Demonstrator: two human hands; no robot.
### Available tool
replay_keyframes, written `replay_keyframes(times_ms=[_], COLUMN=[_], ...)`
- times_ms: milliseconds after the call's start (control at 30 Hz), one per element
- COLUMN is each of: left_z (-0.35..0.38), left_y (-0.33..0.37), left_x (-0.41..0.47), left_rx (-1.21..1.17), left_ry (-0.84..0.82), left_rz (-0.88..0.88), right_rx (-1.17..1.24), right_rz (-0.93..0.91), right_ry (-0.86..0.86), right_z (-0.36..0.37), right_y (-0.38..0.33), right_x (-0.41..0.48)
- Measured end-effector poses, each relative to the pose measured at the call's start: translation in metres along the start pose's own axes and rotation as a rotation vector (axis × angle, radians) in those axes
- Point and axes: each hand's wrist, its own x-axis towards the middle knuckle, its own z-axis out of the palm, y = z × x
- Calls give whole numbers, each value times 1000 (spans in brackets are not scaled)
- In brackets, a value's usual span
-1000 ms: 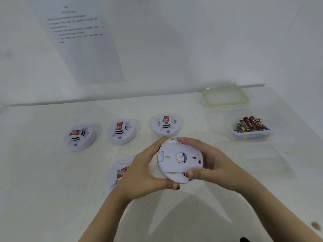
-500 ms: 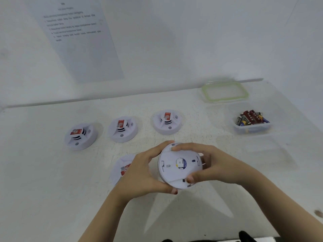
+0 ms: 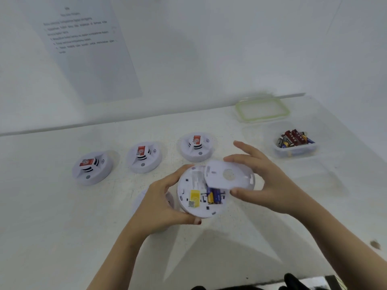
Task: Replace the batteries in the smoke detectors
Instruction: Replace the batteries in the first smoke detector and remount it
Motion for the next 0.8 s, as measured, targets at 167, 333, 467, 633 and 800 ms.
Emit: replay_keyframes(times_ms=[167, 333, 467, 633, 800], left_z=[-12, -12, -3, 6, 13], left_y=[-9, -9, -6, 0, 4], left_x=[-2, -2, -1, 0, 3], left_rx=[-11, -26, -28, -14, 10], left_ry=[131, 129, 68, 40, 4], left_rz=[-14, -9, 13, 50, 65], right_rx=[-34, -141, 40, 27, 113], right_rz=[216, 241, 174, 29, 20], right_ry=[74, -57, 60, 134, 142], right_z=[18, 34, 41, 40, 36], right_y=[24, 32, 17, -2, -6], right_x=[-13, -28, -27, -25, -29])
